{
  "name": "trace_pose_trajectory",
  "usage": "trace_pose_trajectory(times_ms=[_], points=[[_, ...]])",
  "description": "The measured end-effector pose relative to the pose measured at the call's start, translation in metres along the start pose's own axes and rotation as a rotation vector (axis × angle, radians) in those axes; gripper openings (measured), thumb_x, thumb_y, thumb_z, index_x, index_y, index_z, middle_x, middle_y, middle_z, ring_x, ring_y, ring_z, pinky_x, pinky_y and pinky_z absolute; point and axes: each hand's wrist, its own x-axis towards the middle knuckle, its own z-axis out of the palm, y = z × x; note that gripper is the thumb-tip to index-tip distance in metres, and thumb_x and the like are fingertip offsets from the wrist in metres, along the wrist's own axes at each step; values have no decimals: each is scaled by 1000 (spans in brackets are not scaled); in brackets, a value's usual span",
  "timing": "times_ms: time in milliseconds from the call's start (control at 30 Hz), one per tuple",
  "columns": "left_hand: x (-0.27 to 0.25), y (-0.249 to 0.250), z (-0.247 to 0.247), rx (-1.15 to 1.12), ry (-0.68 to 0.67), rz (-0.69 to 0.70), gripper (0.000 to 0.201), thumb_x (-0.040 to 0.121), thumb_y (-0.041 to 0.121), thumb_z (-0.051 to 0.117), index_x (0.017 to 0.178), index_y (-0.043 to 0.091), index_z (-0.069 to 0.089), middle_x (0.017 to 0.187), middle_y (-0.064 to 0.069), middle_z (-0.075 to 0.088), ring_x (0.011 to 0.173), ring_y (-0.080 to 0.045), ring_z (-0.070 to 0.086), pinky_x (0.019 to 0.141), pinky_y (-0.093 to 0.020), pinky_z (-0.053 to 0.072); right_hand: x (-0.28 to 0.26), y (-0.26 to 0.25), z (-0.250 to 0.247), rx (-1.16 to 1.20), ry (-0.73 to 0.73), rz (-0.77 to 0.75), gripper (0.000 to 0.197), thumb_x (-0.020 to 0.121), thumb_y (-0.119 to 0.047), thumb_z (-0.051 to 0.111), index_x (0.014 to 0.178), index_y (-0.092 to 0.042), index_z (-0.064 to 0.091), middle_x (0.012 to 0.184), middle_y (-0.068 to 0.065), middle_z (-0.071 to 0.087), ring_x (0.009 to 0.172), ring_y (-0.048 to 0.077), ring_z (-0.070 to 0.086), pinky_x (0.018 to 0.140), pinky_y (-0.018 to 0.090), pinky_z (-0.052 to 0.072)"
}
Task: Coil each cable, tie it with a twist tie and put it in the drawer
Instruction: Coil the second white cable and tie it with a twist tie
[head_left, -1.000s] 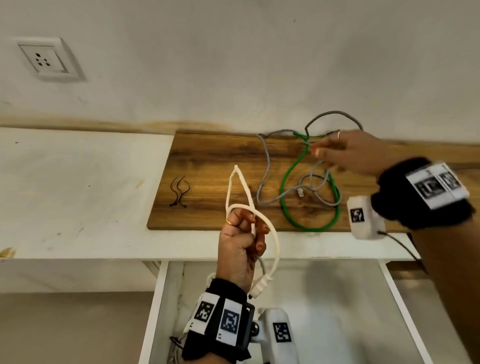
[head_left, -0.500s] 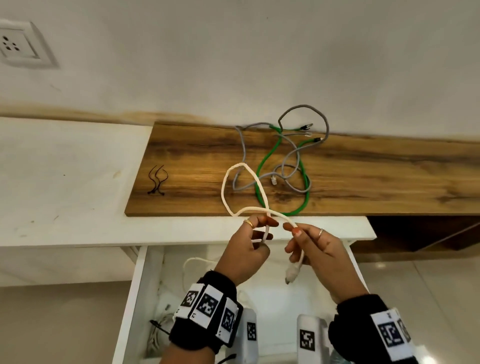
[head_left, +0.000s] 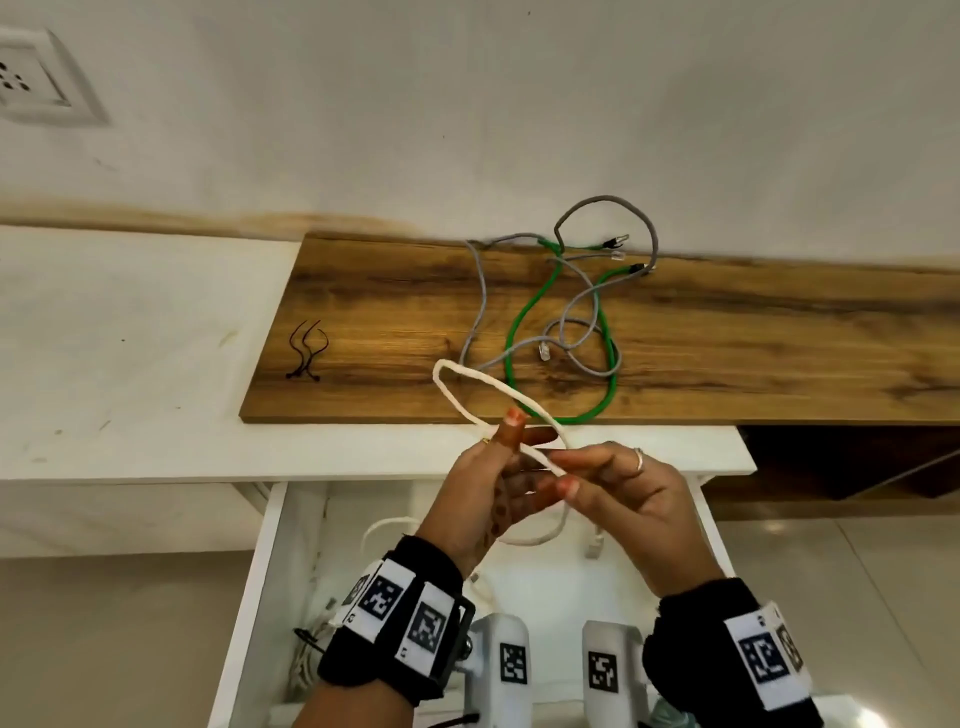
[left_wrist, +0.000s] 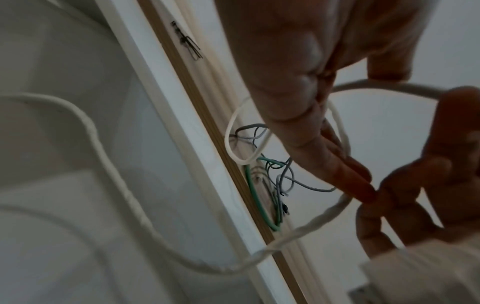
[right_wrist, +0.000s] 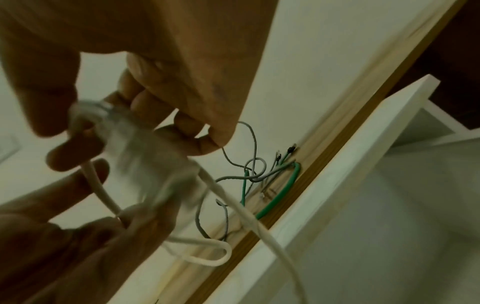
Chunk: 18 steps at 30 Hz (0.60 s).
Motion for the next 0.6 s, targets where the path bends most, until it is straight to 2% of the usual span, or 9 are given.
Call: trace_pose_trajectory(times_ms=[67, 133, 200, 233, 333, 433, 500, 533, 600], points=[[-2, 1, -3, 42, 0, -6, 32, 95, 27, 48, 105, 1, 65, 100, -19, 71, 84, -25, 70, 70, -30, 57, -1, 3, 0, -88, -54, -14, 22, 76, -37, 72, 82, -16, 76, 86, 5, 73, 88, 22, 68, 82, 34, 53], [-4, -1, -5, 89, -54, -52, 25, 97, 10, 43, 105, -2, 64, 96, -19, 71, 80, -26, 71, 68, -32, 58, 3, 9, -5, -136, 43, -15, 25, 82, -38, 68, 78, -14, 74, 84, 0, 71, 82, 13, 66, 77, 27, 51], [-6, -4, -5, 165, -134, -105, 28, 97, 3, 34, 104, 1, 61, 85, -14, 70, 67, -26, 68, 59, -31, 57, 10, 12, -7, -231, 188, 47, 16, 85, -38, 63, 92, -26, 70, 93, -4, 67, 83, 5, 62, 73, 18, 49], [-8, -5, -5, 225, -158, -114, 31, 95, 1, 31, 102, 3, 61, 78, -11, 68, 56, -23, 64, 50, -26, 52, 13, 12, -6, -269, 193, 99, 24, 84, -43, 61, 105, -32, 65, 101, -5, 65, 87, 5, 62, 74, 18, 50], [-12, -7, -3, 369, -221, -103, 38, 90, 0, 30, 86, 16, 64, 69, -5, 58, 36, -8, 38, 35, -12, 26, 17, 12, 0, -156, 50, 272, 44, 86, -44, 54, 127, -33, 50, 112, -4, 64, 89, 12, 68, 73, 24, 55], [-14, -7, -5, 504, -260, -132, 26, 80, 12, 39, 86, 17, 64, 70, -2, 57, 37, -6, 33, 37, -13, 21, 14, 2, -1, -63, 19, 290, 28, 93, -13, 53, 120, -19, 59, 94, 0, 70, 71, 15, 66, 60, 21, 52], [-14, -5, -11, 587, -223, -133, 27, 88, 10, 41, 94, 15, 66, 68, 2, 58, 39, -7, 34, 38, -16, 19, 13, -1, -11, -27, 73, 277, 26, 92, -1, 52, 111, -14, 63, 81, 2, 68, 66, 14, 62, 59, 25, 55], [-13, -3, -15, 600, -178, -116, 29, 92, 8, 41, 95, 15, 68, 65, 3, 56, 39, -6, 33, 38, -18, 19, 13, -2, -20, 22, 148, 284, 26, 92, 1, 50, 106, -15, 64, 74, 1, 65, 59, 11, 59, 55, 24, 54], [-11, 3, -27, 553, -61, -55, 30, 95, 8, 42, 90, 13, 72, 59, 4, 47, 39, -5, 29, 38, -19, 17, 14, -2, -44, 150, 395, 295, 25, 93, 0, 43, 95, -13, 64, 61, -3, 52, 42, 4, 41, 36, 16, 37]])
